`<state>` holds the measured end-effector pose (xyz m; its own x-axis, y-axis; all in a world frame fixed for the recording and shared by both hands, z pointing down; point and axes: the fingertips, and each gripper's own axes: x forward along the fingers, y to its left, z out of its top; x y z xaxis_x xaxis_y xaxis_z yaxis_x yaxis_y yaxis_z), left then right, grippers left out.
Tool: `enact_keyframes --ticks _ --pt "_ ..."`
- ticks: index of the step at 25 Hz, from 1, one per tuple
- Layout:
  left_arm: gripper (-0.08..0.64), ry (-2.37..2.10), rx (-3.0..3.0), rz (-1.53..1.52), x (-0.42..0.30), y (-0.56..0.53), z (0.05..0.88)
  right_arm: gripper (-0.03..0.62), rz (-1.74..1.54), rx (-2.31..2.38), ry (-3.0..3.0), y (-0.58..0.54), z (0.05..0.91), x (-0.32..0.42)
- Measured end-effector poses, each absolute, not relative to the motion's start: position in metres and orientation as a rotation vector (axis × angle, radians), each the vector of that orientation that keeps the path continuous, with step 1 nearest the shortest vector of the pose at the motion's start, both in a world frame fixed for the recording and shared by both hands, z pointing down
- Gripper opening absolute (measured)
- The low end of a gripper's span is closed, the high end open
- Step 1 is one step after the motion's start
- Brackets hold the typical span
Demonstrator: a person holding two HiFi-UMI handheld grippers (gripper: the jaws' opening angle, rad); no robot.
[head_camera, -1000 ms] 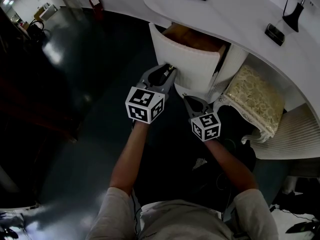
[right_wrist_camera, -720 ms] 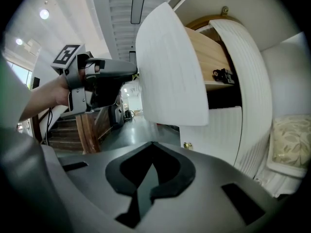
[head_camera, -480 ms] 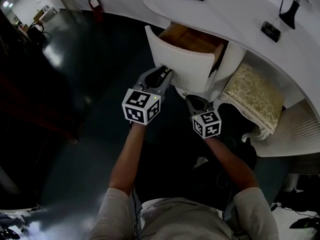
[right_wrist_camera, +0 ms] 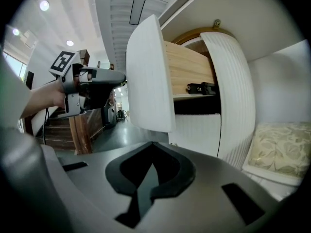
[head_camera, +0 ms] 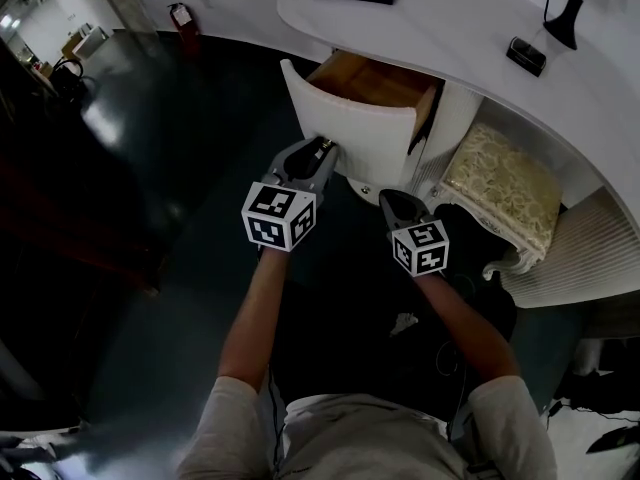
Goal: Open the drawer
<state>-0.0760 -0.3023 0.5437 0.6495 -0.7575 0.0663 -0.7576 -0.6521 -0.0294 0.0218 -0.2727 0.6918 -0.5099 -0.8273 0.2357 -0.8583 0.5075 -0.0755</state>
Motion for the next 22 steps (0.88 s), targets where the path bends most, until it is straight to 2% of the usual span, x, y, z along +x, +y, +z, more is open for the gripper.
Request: enact_keyframes --ticks 22 --pt "0.106 -1.309 2.871 0.105 -0.091 -0.281 0.545 0.015 0.202 1.352 -2.614 -0.250 0.701 -0.025"
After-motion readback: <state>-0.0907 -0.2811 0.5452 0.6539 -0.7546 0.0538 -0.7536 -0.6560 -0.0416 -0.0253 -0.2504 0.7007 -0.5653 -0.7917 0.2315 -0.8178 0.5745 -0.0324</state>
